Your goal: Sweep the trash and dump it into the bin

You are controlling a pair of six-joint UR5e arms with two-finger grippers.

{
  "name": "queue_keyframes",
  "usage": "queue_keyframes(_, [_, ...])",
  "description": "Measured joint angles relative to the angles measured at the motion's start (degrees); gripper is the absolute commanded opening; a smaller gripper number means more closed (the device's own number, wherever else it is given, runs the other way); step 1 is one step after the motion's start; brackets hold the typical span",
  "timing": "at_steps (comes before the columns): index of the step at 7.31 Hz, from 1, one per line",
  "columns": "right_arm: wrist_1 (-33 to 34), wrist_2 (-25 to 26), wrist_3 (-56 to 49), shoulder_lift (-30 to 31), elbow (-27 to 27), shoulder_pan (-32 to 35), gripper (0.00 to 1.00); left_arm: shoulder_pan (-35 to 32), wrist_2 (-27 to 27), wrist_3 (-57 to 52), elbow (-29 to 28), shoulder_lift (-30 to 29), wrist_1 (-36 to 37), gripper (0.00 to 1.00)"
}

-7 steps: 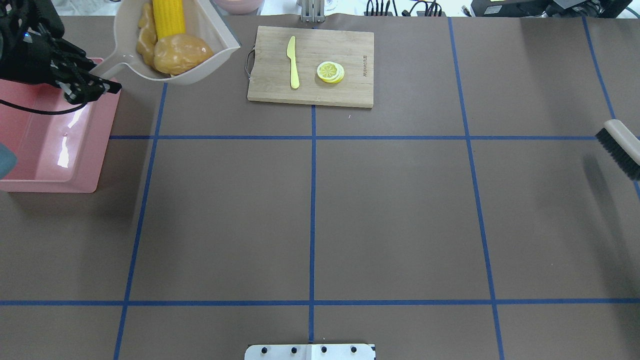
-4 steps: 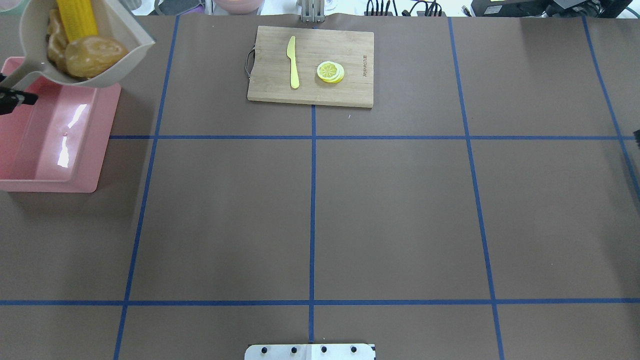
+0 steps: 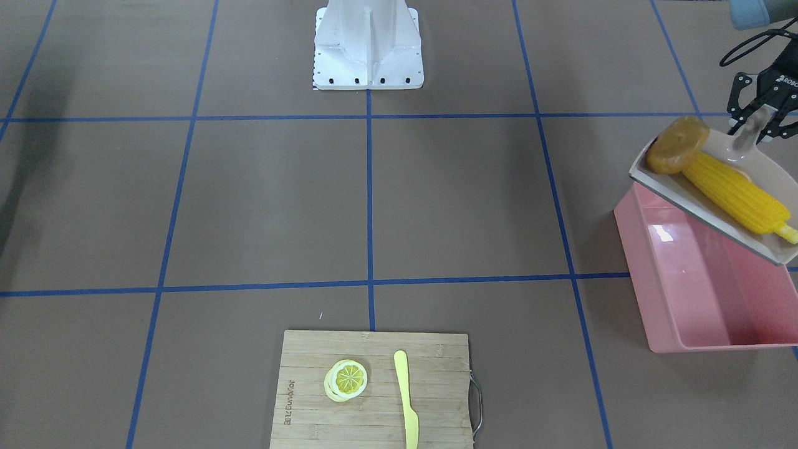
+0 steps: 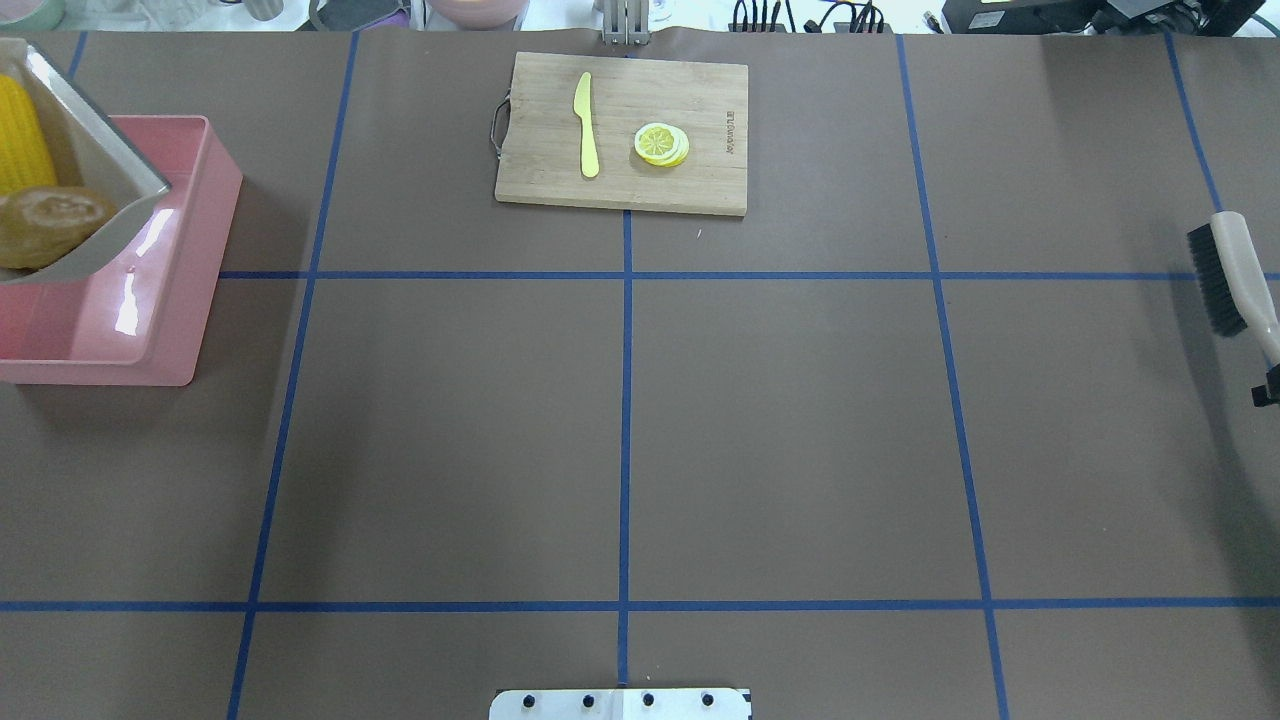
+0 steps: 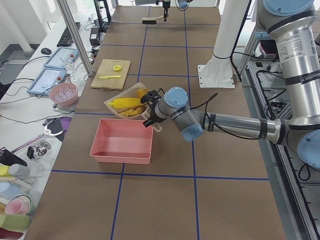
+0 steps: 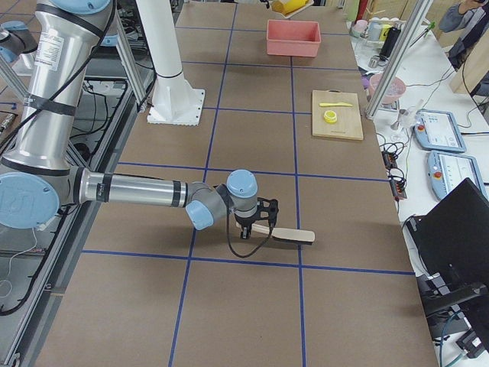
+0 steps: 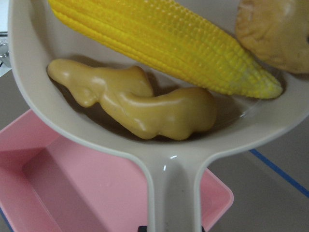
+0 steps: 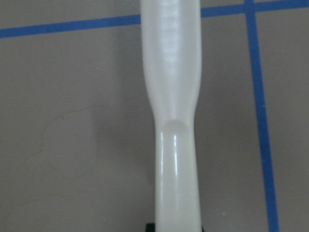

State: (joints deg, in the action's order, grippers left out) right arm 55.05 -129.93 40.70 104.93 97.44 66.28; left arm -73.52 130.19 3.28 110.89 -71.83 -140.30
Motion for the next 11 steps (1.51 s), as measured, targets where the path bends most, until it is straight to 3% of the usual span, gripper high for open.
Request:
queue_keyframes(4, [0.31,2.87,8.35,-0.63,3.41,-7.64,0.0,-3.3,-0.67,-7.09,0.14,6.57,1.32,0.0])
queue_keyframes(5, [0.32,3.32,8.5,-0.57,3.82,-8.28,0.17,-3.52,-0.76,-8.06,0.37,7.41,3.43,0.0])
queue_keyframes(6, [0.33,3.36,8.48,-0.47,4.11,-8.57,0.68,-3.7,-0.8,-9.17,0.7,7.92,6.45,0.0])
queue_keyframes(7, [0.31,3.13,8.3,-0.37,4.11,-8.66,0.94,-3.78,-1.17,-10.31,0.85,8.16,9.32,0.0])
queue_keyframes(8, [0.24,2.93,7.97,-0.22,3.92,-8.71,0.99,-3.8,-1.95,-11.26,0.91,8.24,11.93,0.0])
queue_keyframes(11, [0.07,2.7,7.57,0.04,3.73,-8.78,0.99,-3.82,-2.81,-12.67,0.87,7.91,19.4,0.0])
